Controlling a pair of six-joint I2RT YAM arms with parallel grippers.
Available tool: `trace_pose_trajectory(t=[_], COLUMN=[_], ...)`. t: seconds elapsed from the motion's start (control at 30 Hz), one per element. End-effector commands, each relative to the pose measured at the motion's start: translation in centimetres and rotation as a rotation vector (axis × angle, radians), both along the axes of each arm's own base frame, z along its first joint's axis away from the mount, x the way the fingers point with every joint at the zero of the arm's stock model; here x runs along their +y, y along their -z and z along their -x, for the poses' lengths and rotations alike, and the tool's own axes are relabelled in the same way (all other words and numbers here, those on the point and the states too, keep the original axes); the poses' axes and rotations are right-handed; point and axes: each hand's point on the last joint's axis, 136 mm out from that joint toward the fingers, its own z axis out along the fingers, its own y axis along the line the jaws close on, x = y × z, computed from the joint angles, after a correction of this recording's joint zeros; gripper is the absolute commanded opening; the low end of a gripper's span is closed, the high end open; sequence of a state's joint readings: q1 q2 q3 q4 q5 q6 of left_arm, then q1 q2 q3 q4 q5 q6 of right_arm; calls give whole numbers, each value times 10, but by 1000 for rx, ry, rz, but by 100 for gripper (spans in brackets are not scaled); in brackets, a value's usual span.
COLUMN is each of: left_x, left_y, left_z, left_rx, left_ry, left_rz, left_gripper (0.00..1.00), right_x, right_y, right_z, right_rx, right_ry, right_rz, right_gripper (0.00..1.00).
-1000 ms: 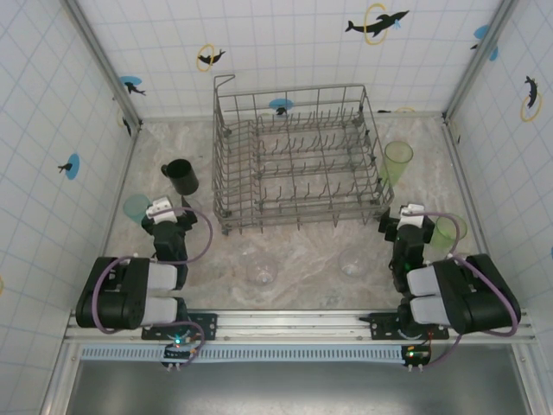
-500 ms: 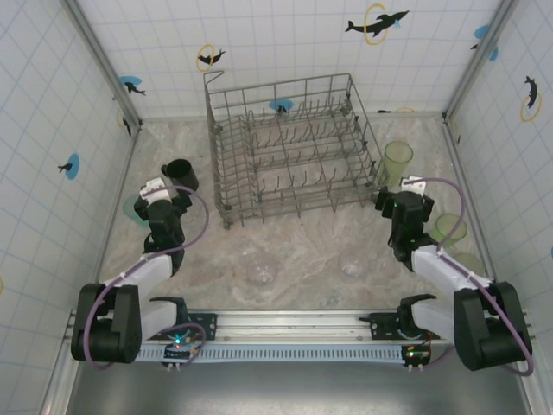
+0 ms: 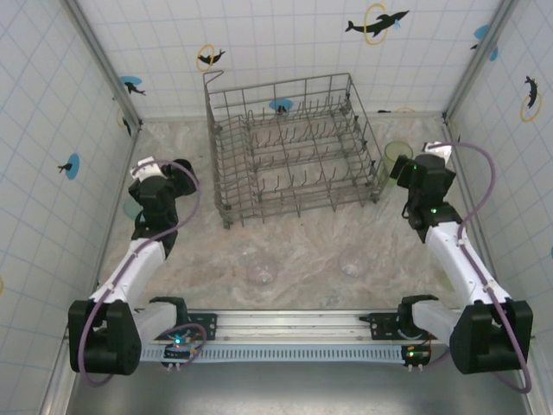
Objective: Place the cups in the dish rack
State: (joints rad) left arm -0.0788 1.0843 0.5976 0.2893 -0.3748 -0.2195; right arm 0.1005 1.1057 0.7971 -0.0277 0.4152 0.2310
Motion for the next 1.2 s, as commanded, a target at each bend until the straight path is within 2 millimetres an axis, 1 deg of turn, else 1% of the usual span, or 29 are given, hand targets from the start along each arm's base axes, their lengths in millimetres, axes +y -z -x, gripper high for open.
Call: trace_pose_trajectory(t=[0.0, 0.1, 0.23, 0.3, 0.37, 0.43, 0.5, 0.6, 0.63, 0.67, 0.73, 0.87, 0.93, 0.97, 1.03, 1.1, 1.17], left_x=[-13, -29, -44, -50, -64, -79, -89, -100, -104, -108, -115, -131, -139, -141, -146, -153, -158], left_y=[6, -7, -28, -38, -51, -64, -74, -74, -88, -91, -94, -104, -110, -113, -119, -124, -128], left_z=[-4, -11, -15, -15, -14, -12, -11, -8, -8, -7, -5, -1, 1, 2, 3, 5, 6], left_rx=[102, 118, 106, 99, 82, 61, 47, 62, 41, 40, 42, 38, 30, 26, 14, 5, -2], left_ry=[21, 88, 150, 176, 251, 334, 377, 428, 447, 461, 487, 533, 549, 554, 566, 584, 597], left_rz=[144, 220, 300, 332, 364, 404, 439, 468, 471, 475, 478, 498, 511, 515, 524, 531, 545], left_gripper=[98, 98, 98, 98, 98, 98, 98, 98, 98, 98, 98, 97, 98, 98, 98, 98, 98], right_x=[-5, -13, -18, -19, -20, -21, -20, -19, -18, -18, -15, -10, -8, -7, -6, -6, -6], right_y=[4, 4, 12, 22, 28, 36, 44, 56, 62, 65, 74, 91, 95, 96, 97, 95, 91], right_z=[-9, -24, -44, -53, -62, -70, -76, -82, -83, -84, -86, -88, -90, -91, -93, -94, -95], right_rx=[88, 143, 238, 290, 319, 340, 353, 380, 392, 399, 418, 452, 460, 462, 464, 462, 456], right_ry=[-9, -9, -19, -26, -31, -30, -32, -37, -40, -43, -52, -64, -70, -71, -75, -74, -75], right_rz=[-69, -119, -192, -240, -279, -308, -333, -363, -374, -385, -403, -441, -459, -467, -480, -487, -490], right_gripper=[100, 100, 100, 100, 100, 97, 93, 87, 84, 81, 76, 60, 50, 46, 33, 20, 10])
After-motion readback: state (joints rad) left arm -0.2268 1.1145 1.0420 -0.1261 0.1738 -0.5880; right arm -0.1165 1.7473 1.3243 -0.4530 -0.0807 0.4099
